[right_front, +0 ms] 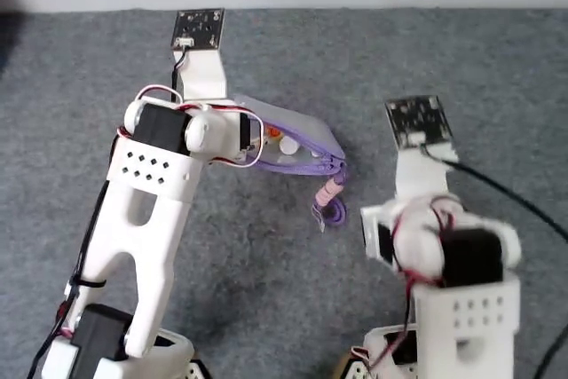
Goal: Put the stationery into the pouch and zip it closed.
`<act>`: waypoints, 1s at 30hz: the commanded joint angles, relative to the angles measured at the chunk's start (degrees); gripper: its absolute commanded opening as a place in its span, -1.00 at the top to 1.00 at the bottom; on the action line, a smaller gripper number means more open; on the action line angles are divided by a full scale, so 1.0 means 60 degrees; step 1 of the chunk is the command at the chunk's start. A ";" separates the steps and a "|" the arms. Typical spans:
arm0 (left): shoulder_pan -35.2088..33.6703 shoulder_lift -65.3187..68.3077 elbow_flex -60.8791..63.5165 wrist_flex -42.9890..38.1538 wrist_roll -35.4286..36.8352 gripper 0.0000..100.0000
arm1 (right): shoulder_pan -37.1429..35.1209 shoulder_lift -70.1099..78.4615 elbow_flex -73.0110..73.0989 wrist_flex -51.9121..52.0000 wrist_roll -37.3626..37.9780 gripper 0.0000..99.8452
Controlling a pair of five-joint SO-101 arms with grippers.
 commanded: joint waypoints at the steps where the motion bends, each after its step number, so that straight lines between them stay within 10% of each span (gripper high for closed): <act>1: 0.0044 -0.0308 -0.0916 -0.0059 -0.0015 0.94 | 0.0066 -0.1692 0.1289 -0.1150 -0.0103 0.79; 30: 0.0088 -0.0220 -0.1326 -0.0044 -0.0015 0.94 | -0.2410 -0.4901 0.8249 -0.8579 -0.1949 0.53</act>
